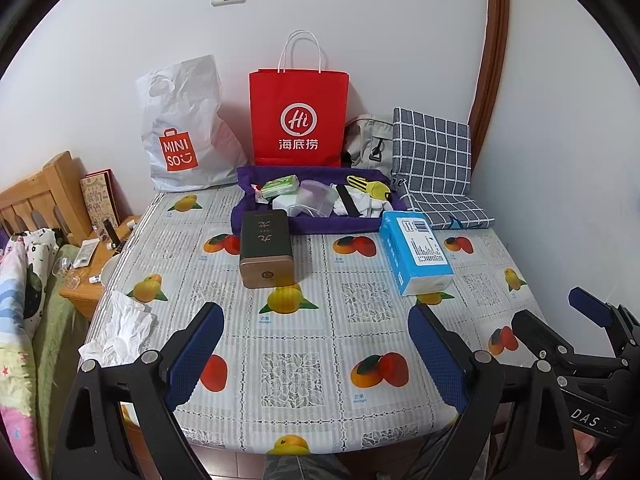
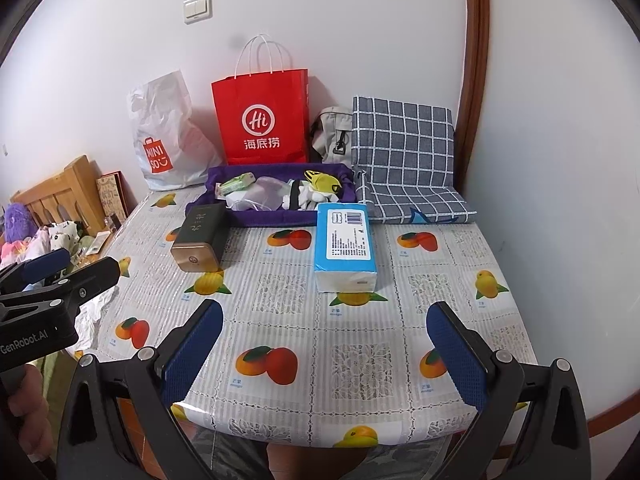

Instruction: Organize soft objects

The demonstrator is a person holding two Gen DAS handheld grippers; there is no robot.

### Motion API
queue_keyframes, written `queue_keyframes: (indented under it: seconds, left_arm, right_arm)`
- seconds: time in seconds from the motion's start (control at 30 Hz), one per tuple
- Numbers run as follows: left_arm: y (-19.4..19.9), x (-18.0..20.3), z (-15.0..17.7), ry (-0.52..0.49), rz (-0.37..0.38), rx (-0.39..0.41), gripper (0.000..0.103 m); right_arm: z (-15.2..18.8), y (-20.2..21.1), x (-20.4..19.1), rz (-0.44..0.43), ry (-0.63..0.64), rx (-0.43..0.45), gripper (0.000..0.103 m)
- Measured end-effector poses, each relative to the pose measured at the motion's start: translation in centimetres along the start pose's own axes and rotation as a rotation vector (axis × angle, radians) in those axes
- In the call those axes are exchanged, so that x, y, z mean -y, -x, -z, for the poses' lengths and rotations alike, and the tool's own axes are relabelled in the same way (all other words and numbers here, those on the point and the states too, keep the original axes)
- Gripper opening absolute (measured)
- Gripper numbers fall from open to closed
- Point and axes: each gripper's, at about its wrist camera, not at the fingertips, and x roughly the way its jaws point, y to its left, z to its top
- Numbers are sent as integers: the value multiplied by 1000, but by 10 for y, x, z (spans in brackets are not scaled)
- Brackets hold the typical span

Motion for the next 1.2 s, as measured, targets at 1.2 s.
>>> queue_keyframes:
  seconds: [1.2]
  left_arm:
    - [1, 1, 0, -6, 3, -1, 94]
  right_arm:
    - [-1, 3, 2, -2, -8, 8, 101]
